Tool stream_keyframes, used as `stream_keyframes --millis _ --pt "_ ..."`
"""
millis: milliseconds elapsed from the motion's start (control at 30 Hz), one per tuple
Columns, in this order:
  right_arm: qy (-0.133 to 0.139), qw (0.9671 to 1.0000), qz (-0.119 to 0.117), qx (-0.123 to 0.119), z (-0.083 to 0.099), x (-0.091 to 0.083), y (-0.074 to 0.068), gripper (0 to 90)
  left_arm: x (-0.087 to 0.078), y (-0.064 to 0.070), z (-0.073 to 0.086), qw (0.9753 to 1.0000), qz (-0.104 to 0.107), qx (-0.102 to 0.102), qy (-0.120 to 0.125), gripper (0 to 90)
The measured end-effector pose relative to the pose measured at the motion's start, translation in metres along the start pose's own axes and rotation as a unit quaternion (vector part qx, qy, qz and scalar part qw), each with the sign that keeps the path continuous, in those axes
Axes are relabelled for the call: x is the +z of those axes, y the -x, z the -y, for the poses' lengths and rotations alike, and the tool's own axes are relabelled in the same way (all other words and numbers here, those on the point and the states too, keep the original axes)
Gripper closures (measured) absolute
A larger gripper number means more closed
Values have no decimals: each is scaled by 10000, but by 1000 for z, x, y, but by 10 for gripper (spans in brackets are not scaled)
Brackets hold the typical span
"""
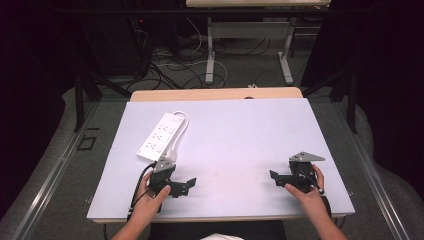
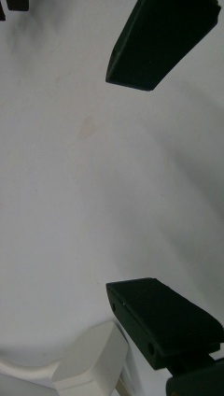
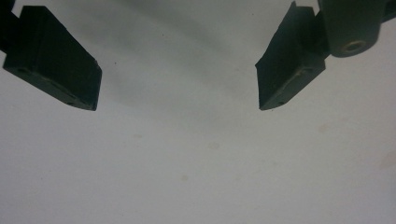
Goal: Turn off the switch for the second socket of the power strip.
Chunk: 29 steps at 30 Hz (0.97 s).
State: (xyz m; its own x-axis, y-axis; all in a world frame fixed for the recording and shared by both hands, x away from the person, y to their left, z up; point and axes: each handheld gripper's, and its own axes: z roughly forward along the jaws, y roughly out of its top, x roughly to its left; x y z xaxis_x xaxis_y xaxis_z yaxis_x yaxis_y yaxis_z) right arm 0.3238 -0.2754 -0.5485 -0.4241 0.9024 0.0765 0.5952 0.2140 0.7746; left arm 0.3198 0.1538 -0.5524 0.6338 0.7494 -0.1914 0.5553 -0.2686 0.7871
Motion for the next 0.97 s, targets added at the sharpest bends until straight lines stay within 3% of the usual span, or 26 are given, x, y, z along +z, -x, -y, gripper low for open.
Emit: stream_keyframes --millis 567,967 --pt "50 10000 37 -39 0 -1 0 136 2 0 6 9999 22 84 -80 33" --pt "46 10000 58 -9 0 -1 0 135 1 -4 7 10000 -37 -51 -47 35"
